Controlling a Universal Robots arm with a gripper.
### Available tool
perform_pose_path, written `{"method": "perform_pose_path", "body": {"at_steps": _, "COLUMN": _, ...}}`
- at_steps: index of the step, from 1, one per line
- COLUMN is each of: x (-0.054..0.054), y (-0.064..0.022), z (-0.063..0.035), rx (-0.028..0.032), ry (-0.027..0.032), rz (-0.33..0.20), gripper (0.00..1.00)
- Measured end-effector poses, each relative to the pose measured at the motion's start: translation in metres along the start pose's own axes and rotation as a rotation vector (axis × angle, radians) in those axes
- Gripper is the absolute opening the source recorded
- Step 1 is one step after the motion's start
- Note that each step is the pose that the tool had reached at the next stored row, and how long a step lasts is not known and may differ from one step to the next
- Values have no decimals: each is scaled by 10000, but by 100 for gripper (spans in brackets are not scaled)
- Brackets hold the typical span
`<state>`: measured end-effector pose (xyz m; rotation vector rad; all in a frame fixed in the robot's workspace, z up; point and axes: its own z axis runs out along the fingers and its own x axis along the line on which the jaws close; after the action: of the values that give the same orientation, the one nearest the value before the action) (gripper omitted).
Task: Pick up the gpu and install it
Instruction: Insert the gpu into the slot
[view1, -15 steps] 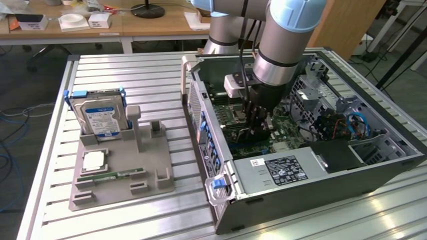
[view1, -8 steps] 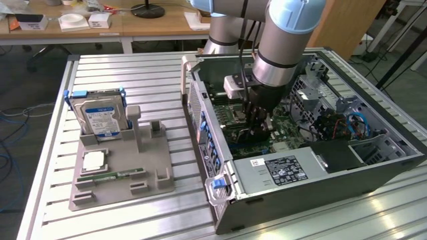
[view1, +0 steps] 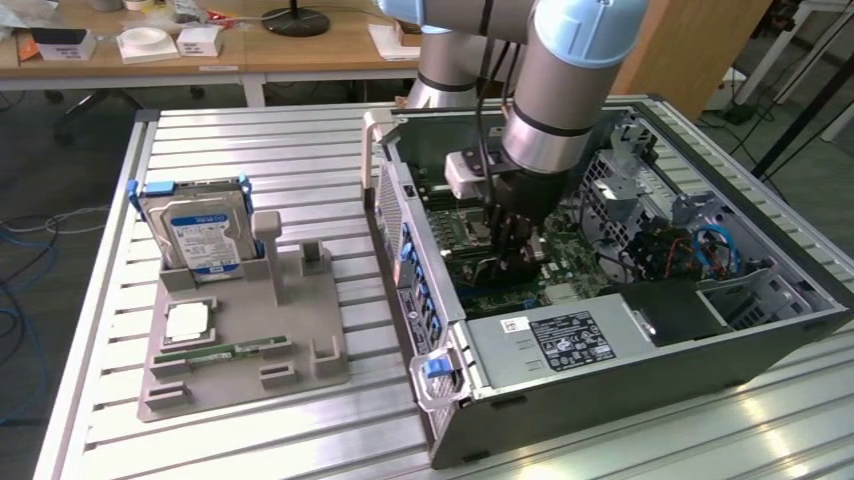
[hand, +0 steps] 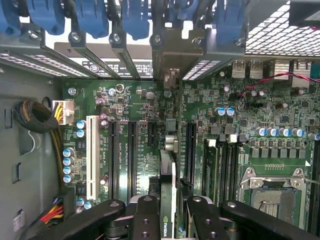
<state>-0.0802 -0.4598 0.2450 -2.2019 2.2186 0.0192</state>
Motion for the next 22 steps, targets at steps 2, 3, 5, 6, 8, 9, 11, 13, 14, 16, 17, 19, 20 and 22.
{"method": "perform_pose_path", "body": {"at_steps": 2, "x": 0, "y": 9, "z": 0, "rx": 2, "ry": 0, "rz": 3, "gripper": 26}}
{"method": "perform_pose_path", "body": {"at_steps": 3, "x": 0, "y": 10, "z": 0, "rx": 2, "ry": -1, "rz": 1, "gripper": 26}}
{"method": "perform_pose_path", "body": {"at_steps": 5, "x": 0, "y": 10, "z": 0, "rx": 1, "ry": -1, "rz": 0, "gripper": 26}}
{"method": "perform_pose_path", "body": {"at_steps": 6, "x": 0, "y": 10, "z": -3, "rx": 2, "ry": -2, "rz": 1, "gripper": 26}}
{"method": "perform_pose_path", "body": {"at_steps": 8, "x": -1, "y": 12, "z": -25, "rx": 3, "ry": -14, "rz": 4, "gripper": 26}}
{"method": "perform_pose_path", "body": {"at_steps": 9, "x": -1, "y": 14, "z": -33, "rx": -5, "ry": 0, "rz": 7, "gripper": 26}}
{"method": "perform_pose_path", "body": {"at_steps": 11, "x": -1, "y": 13, "z": -32, "rx": 0, "ry": 0, "rz": 7, "gripper": 26}}
{"method": "perform_pose_path", "body": {"at_steps": 13, "x": 0, "y": 11, "z": -32, "rx": 0, "ry": -1, "rz": 3, "gripper": 26}}
{"method": "perform_pose_path", "body": {"at_steps": 14, "x": 0, "y": 11, "z": -32, "rx": 0, "ry": 0, "rz": 3, "gripper": 26}}
{"method": "perform_pose_path", "body": {"at_steps": 16, "x": 0, "y": 11, "z": -23, "rx": -2, "ry": 5, "rz": 3, "gripper": 26}}
{"method": "perform_pose_path", "body": {"at_steps": 17, "x": 1, "y": 11, "z": -14, "rx": -2, "ry": 11, "rz": 3, "gripper": 26}}
{"method": "perform_pose_path", "body": {"at_steps": 19, "x": 0, "y": 11, "z": 3, "rx": 7, "ry": -3, "rz": 2, "gripper": 26}}
{"method": "perform_pose_path", "body": {"at_steps": 20, "x": 1, "y": 11, "z": 7, "rx": 6, "ry": 0, "rz": 2, "gripper": 26}}
{"method": "perform_pose_path", "body": {"at_steps": 22, "x": 1, "y": 11, "z": 8, "rx": 5, "ry": 2, "rz": 3, "gripper": 26}}
